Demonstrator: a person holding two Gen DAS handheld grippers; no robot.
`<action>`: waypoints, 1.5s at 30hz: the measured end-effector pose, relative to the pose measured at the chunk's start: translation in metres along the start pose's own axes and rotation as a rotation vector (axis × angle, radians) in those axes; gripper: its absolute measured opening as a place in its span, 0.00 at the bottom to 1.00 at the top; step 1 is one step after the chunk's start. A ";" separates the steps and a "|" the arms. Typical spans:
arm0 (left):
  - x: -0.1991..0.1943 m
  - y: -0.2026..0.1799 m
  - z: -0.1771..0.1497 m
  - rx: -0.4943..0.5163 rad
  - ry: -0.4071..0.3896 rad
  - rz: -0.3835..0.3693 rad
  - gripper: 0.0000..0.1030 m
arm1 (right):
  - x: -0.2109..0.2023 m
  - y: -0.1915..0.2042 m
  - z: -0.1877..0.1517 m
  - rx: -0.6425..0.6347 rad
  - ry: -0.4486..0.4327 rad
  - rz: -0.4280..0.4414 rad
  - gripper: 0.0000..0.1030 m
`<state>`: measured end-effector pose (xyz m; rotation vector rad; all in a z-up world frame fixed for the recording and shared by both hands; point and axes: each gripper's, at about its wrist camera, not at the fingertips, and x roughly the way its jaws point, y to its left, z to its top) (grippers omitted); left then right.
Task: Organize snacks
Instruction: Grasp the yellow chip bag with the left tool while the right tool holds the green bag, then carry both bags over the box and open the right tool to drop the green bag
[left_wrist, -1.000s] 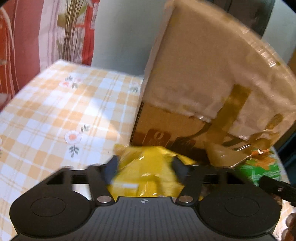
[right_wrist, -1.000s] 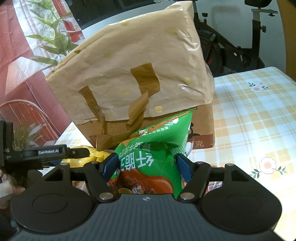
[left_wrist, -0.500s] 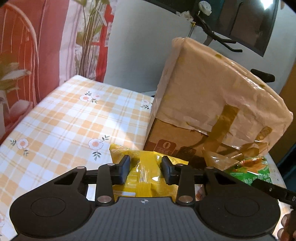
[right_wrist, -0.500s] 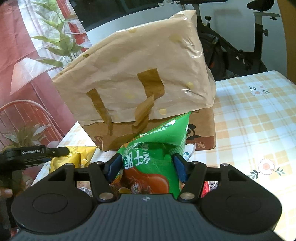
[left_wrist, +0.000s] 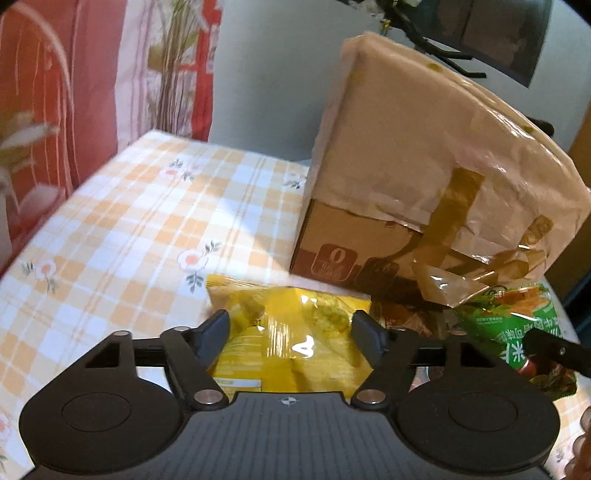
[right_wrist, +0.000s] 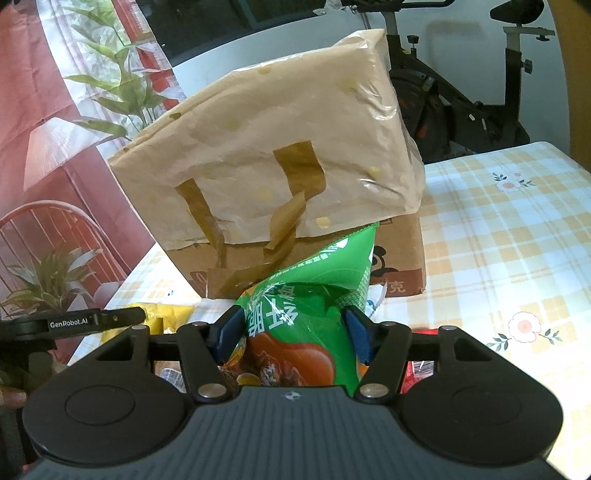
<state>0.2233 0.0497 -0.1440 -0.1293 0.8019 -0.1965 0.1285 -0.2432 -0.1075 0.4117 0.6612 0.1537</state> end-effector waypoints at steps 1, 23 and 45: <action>0.002 0.003 0.001 -0.018 0.016 -0.003 0.84 | 0.000 -0.001 0.000 0.001 0.001 0.000 0.60; 0.016 0.005 -0.005 0.017 0.091 0.110 0.86 | 0.001 -0.002 -0.002 0.005 0.002 0.012 0.60; -0.058 -0.023 0.004 0.065 -0.155 0.033 0.84 | -0.045 -0.004 -0.008 -0.027 -0.072 0.006 0.59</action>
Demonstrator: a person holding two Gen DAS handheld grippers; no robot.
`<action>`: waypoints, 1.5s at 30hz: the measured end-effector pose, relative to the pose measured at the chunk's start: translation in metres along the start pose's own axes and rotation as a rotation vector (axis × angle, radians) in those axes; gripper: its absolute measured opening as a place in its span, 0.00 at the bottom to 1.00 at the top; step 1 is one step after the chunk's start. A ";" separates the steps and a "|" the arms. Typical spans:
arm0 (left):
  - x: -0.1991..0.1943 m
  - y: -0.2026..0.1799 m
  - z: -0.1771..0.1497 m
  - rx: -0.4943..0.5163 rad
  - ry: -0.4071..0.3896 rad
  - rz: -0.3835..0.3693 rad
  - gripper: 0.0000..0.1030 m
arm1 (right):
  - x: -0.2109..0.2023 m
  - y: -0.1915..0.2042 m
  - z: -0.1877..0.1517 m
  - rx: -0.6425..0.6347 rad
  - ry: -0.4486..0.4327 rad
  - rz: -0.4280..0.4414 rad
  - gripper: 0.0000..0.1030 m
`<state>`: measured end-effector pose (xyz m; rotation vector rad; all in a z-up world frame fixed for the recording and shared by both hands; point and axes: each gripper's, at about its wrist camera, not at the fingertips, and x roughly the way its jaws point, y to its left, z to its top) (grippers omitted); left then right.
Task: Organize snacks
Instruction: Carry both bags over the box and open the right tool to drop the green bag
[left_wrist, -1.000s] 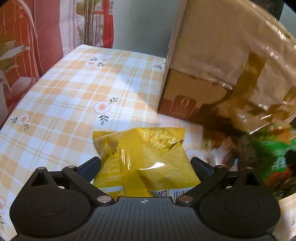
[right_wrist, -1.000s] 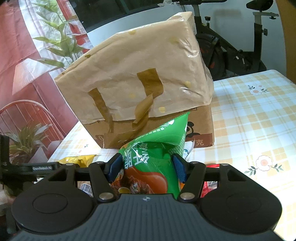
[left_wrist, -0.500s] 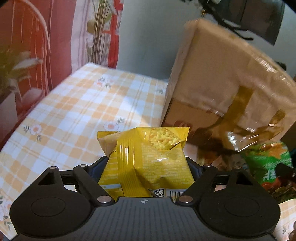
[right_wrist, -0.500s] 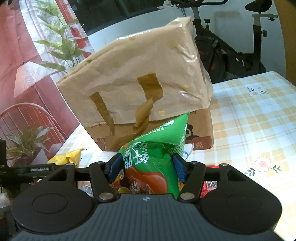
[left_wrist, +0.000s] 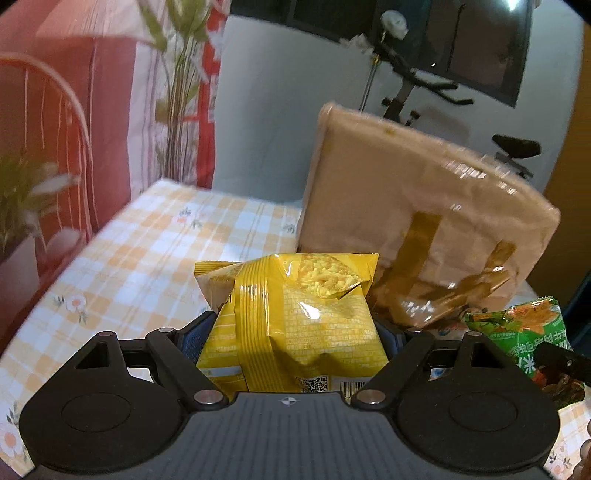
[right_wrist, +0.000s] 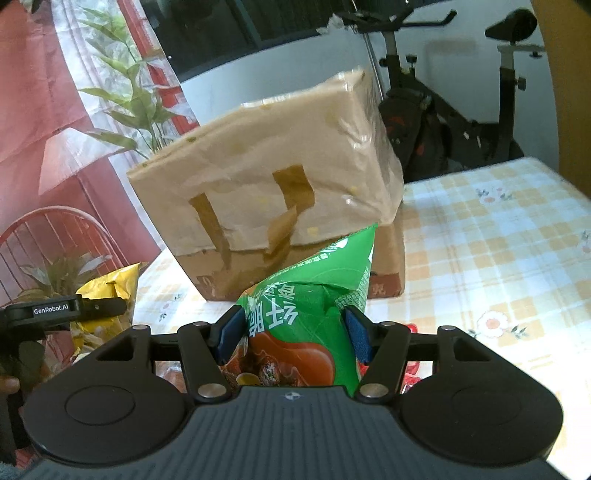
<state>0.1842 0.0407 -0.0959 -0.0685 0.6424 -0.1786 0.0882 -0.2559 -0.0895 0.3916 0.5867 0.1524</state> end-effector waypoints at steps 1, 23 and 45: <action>-0.003 -0.002 0.002 0.009 -0.016 -0.004 0.84 | -0.004 0.000 0.001 -0.006 -0.013 0.002 0.59; -0.037 -0.065 0.087 0.199 -0.299 -0.129 0.85 | -0.061 0.028 0.086 -0.150 -0.374 0.068 0.59; 0.103 -0.117 0.154 0.223 -0.162 -0.204 0.86 | 0.074 0.013 0.174 -0.217 -0.296 -0.055 0.56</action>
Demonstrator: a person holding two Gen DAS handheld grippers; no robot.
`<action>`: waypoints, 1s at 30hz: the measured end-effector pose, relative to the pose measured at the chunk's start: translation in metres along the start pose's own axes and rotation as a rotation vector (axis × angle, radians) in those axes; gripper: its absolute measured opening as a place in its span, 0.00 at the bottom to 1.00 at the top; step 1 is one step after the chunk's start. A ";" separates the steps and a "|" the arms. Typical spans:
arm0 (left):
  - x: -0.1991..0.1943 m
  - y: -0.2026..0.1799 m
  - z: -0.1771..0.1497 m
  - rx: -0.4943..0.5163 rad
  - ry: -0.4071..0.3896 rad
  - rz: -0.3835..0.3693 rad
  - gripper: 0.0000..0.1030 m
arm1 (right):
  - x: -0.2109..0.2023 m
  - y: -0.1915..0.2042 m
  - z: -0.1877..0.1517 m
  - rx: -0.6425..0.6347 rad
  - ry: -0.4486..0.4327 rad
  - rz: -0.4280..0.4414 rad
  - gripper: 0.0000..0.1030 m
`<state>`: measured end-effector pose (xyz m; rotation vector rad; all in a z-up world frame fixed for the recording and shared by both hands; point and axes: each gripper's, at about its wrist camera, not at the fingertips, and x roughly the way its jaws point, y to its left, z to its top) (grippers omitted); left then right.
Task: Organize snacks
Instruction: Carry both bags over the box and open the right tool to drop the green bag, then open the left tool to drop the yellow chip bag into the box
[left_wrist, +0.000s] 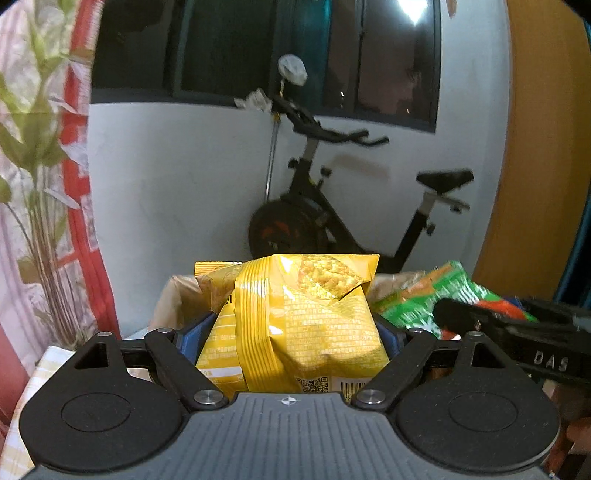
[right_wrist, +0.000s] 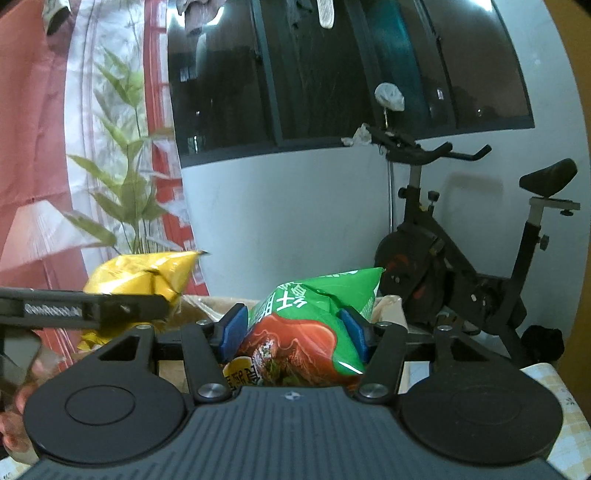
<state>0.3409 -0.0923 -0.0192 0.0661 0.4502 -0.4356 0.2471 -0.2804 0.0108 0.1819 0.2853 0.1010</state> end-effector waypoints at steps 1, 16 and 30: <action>0.002 0.001 -0.002 -0.003 0.012 0.000 0.87 | 0.003 0.000 -0.001 0.001 0.011 0.002 0.57; -0.028 0.019 -0.004 -0.045 0.021 0.034 0.87 | -0.002 -0.001 -0.004 -0.021 0.084 0.019 0.74; -0.094 0.023 -0.017 -0.073 -0.008 0.062 0.87 | -0.048 0.008 -0.013 -0.049 0.092 0.049 0.74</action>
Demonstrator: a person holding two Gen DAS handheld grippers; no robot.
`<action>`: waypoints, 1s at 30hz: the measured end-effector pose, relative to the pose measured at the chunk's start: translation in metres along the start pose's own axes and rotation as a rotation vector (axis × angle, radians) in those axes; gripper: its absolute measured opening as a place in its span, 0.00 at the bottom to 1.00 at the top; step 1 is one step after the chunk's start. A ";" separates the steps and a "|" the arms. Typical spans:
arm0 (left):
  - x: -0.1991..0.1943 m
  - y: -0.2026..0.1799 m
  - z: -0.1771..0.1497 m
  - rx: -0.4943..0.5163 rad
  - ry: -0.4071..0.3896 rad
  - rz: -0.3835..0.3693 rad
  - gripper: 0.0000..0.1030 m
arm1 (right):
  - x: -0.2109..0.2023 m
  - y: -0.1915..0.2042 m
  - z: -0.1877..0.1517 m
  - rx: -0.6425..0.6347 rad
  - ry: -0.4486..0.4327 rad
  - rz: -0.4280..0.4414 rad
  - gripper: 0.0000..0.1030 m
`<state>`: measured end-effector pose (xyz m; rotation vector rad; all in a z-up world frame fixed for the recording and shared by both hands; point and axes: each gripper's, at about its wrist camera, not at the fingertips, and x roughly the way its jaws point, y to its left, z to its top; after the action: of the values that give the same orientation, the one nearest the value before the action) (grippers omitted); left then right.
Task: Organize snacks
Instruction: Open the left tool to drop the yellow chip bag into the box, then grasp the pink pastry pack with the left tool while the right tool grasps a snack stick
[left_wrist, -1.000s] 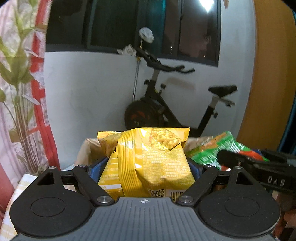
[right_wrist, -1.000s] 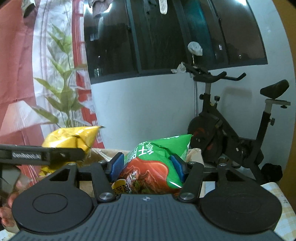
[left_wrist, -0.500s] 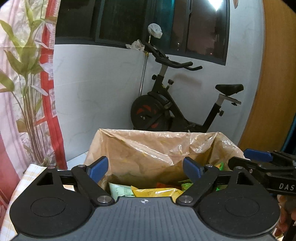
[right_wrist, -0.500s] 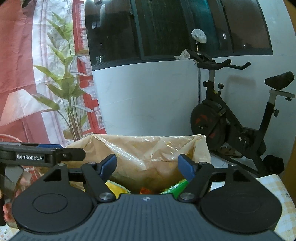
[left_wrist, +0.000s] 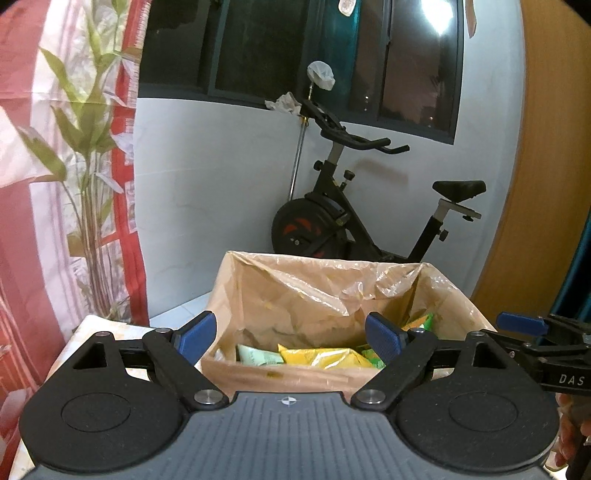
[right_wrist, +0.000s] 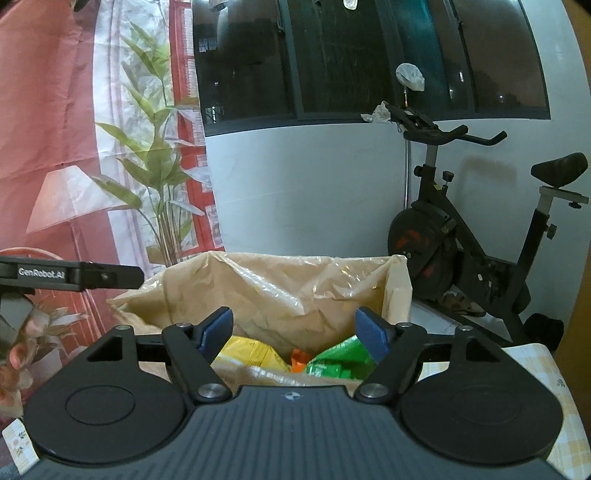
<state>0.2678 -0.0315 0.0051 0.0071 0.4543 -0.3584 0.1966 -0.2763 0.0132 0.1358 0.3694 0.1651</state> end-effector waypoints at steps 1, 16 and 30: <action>-0.004 0.000 -0.002 -0.001 -0.001 0.002 0.87 | -0.003 0.001 -0.001 0.001 -0.001 0.001 0.74; -0.045 0.015 -0.064 -0.056 0.058 0.057 0.87 | -0.041 0.014 -0.039 -0.017 0.015 0.003 0.74; -0.049 0.034 -0.131 -0.170 0.164 0.115 0.86 | -0.050 0.021 -0.104 0.015 0.116 -0.001 0.74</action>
<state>0.1817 0.0279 -0.0940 -0.1031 0.6433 -0.2062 0.1095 -0.2547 -0.0618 0.1411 0.4863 0.1693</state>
